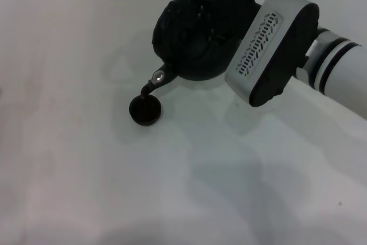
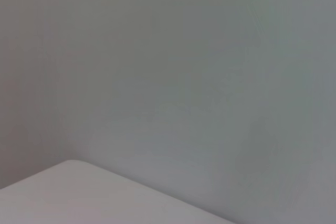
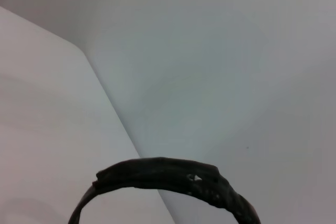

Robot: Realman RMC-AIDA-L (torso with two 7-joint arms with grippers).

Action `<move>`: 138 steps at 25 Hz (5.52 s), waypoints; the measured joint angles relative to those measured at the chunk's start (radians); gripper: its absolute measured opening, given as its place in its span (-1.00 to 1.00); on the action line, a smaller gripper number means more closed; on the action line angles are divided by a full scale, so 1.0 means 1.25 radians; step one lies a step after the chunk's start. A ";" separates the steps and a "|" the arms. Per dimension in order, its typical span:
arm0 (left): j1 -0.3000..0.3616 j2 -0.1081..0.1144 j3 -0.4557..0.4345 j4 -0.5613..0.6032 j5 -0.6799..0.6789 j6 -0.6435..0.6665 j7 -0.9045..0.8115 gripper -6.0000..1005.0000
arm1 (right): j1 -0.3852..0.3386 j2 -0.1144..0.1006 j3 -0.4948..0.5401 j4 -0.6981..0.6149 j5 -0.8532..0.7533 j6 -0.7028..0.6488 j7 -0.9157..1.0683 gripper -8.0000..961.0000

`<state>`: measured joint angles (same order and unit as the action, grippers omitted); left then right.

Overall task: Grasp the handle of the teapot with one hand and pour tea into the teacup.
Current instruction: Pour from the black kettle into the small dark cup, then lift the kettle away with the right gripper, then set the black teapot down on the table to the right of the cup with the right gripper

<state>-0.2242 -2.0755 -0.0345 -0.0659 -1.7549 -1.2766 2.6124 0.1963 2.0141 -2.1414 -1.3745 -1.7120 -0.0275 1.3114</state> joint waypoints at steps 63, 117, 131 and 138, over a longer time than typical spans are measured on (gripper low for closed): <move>-0.008 0.000 -0.001 -0.001 -0.001 -0.007 -0.006 0.77 | -0.050 0.004 -0.018 -0.029 0.131 0.043 -0.033 -0.75; -0.016 0.000 0.005 -0.001 0.004 0.002 -0.005 0.77 | -0.158 -0.004 0.303 0.203 0.607 -0.304 -0.003 -0.75; -0.014 -0.001 0.000 -0.004 0.003 0.003 -0.005 0.77 | -0.149 -0.006 0.310 0.219 0.602 -0.319 -0.003 -0.74; -0.014 -0.002 0.003 -0.004 0.004 0.003 -0.005 0.77 | -0.149 -0.007 0.323 0.228 0.593 -0.343 -0.009 -0.55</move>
<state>-0.2421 -2.0779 -0.0307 -0.0705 -1.7503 -1.2731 2.6057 0.0102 2.0049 -1.7382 -1.0893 -0.9708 -0.4564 1.3008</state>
